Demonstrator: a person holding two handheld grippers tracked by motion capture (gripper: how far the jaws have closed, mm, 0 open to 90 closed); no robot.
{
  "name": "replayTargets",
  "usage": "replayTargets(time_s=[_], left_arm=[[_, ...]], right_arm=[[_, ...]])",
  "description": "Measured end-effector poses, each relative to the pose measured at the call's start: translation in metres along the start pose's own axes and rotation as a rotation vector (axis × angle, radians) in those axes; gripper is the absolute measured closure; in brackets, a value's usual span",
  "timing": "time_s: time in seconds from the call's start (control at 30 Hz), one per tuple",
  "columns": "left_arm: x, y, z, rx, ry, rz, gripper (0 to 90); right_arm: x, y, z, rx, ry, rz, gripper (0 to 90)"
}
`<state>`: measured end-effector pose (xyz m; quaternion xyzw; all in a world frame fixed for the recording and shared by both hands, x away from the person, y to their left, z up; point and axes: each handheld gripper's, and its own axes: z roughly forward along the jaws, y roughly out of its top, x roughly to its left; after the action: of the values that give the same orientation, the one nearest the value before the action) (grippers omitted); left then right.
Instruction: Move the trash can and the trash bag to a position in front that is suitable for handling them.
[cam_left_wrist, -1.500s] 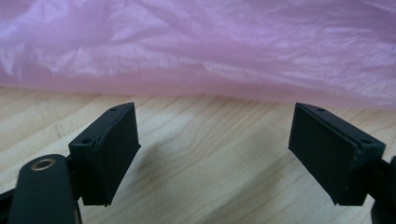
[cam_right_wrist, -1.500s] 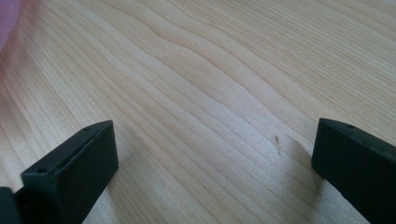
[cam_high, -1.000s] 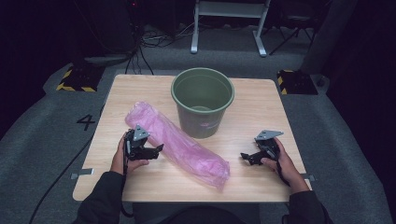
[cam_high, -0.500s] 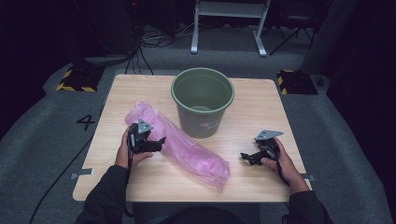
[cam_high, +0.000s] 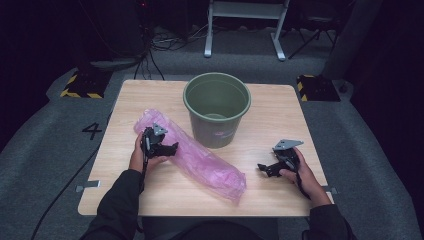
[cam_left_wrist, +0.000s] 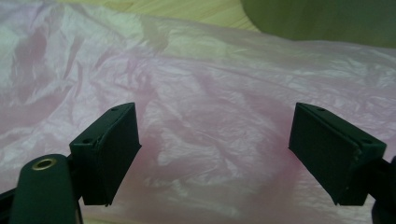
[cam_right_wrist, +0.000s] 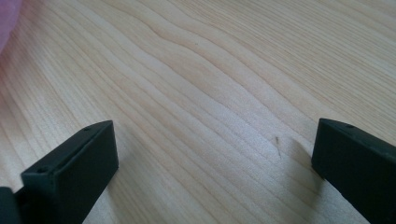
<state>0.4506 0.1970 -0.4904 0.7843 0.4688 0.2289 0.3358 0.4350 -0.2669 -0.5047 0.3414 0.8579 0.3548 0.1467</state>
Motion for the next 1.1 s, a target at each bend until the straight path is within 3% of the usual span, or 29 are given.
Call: replayTargets(time_s=[0.2,0.37,0.57,0.83,1.03,1.1], left_arm=[[0.005,-0.005,0.005,0.030,-0.002,-0.037,16.2],[0.005,-0.007,0.009,0.038,0.019,-0.047,17.4],[0.007,-0.008,0.010,0.038,0.002,-0.077,16.8],[0.006,-0.009,0.010,0.035,0.006,-0.078,17.1],[0.004,-0.010,0.007,0.016,-0.029,-0.047,28.1],[0.003,-0.011,0.006,0.009,-0.039,-0.031,36.3]], right_arm=[[0.000,0.000,0.000,0.000,0.000,0.000,0.7],[0.000,0.000,0.000,0.000,0.000,0.001,0.7],[0.000,0.000,0.000,0.000,0.000,0.000,0.7],[0.000,0.000,0.000,0.000,0.000,-0.001,0.7],[0.000,0.000,0.000,0.000,0.000,0.000,0.7],[0.000,0.000,0.000,0.000,0.000,0.000,0.7]])
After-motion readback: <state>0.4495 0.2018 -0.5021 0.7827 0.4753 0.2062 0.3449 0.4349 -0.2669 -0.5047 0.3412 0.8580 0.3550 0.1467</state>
